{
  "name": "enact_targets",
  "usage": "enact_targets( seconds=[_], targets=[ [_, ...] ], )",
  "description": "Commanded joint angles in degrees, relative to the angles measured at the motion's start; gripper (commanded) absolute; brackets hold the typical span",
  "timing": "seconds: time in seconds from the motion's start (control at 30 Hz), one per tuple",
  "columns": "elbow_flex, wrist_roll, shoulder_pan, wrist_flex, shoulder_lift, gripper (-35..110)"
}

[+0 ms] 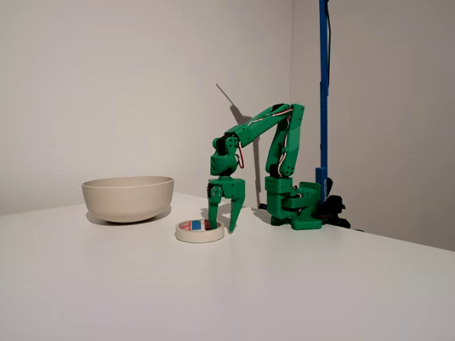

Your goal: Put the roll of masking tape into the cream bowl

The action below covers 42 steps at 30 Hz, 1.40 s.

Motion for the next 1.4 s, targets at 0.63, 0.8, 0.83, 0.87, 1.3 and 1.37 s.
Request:
enact_targets(
  seconds=[0.63,0.8,0.83,0.87,1.3,1.37],
  targets=[
    [-0.62,-2.37,-2.11,0.62,13.01,-8],
    [-0.70,-1.85,-2.29,8.53,34.28,-8],
    [-0.70,-1.58,-2.55,10.55,39.90,-8],
    [-0.79,-1.41,-2.72,12.66,45.97,-8],
    [-2.02,-5.89,11.87,14.06,76.73,-8],
    [-3.16,-6.33,15.21,11.95,75.85,-8]
  ],
)
